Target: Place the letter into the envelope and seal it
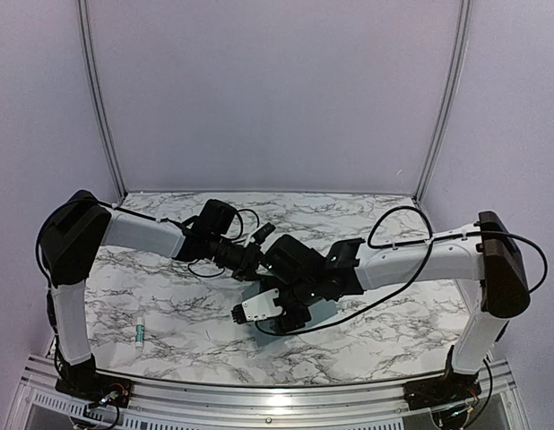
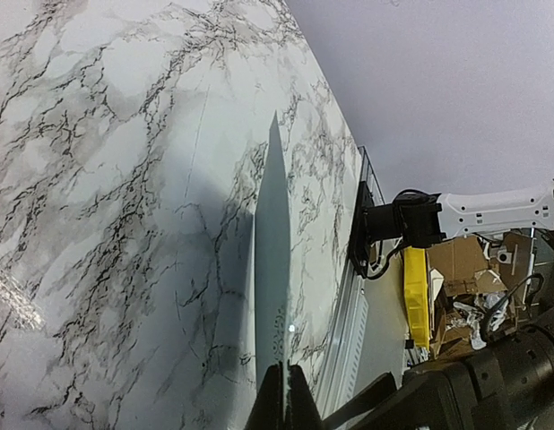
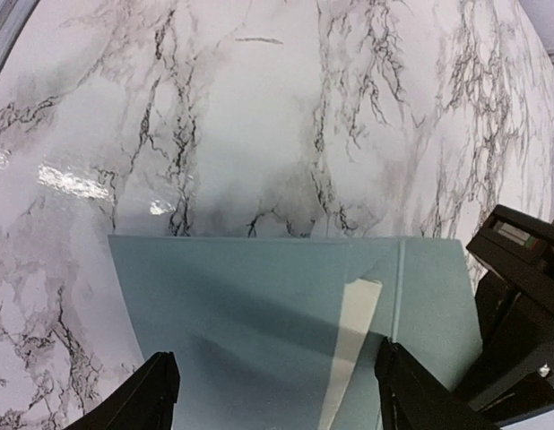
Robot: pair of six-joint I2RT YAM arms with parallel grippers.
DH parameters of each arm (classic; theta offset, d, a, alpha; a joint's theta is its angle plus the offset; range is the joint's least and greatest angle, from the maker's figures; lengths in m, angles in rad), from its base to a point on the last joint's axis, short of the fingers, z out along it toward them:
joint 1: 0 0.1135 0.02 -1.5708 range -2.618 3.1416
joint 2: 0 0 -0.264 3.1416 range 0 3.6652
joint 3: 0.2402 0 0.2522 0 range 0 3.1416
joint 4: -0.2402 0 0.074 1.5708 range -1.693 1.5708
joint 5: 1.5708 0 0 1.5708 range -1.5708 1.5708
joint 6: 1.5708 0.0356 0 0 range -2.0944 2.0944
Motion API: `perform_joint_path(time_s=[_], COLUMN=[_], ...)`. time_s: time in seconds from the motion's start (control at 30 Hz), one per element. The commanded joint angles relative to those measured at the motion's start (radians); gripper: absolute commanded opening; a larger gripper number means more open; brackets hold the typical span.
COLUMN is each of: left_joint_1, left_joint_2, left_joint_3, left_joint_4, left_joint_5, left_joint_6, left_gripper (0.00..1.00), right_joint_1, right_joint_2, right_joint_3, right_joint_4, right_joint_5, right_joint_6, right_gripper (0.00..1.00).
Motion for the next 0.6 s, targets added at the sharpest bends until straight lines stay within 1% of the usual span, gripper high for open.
perform_joint_path(time_s=[0.0, 0.13, 0.33, 0.5, 0.57], left_joint_1=[0.010, 0.014, 0.017, 0.018, 0.018], left_joint_2=[0.012, 0.013, 0.015, 0.020, 0.024], left_joint_3=[0.026, 0.027, 0.024, 0.026, 0.026], left_joint_4=[0.022, 0.022, 0.022, 0.023, 0.023], left_joint_5=[0.025, 0.023, 0.025, 0.030, 0.036], left_joint_6=[-0.010, -0.014, -0.014, -0.017, -0.019], left_gripper=[0.00, 0.00, 0.00, 0.00, 0.00], right_joint_1=[0.041, 0.074, 0.079, 0.072, 0.060], right_joint_2=[0.005, 0.010, 0.020, 0.013, -0.003], right_joint_3=[0.000, -0.024, -0.025, -0.006, 0.011], right_joint_4=[-0.018, -0.017, -0.017, -0.005, -0.017], right_joint_5=[-0.068, -0.077, -0.068, 0.014, 0.010], right_joint_6=[0.015, 0.012, 0.012, 0.028, 0.035], right_gripper=[0.73, 0.74, 0.74, 0.74, 0.74])
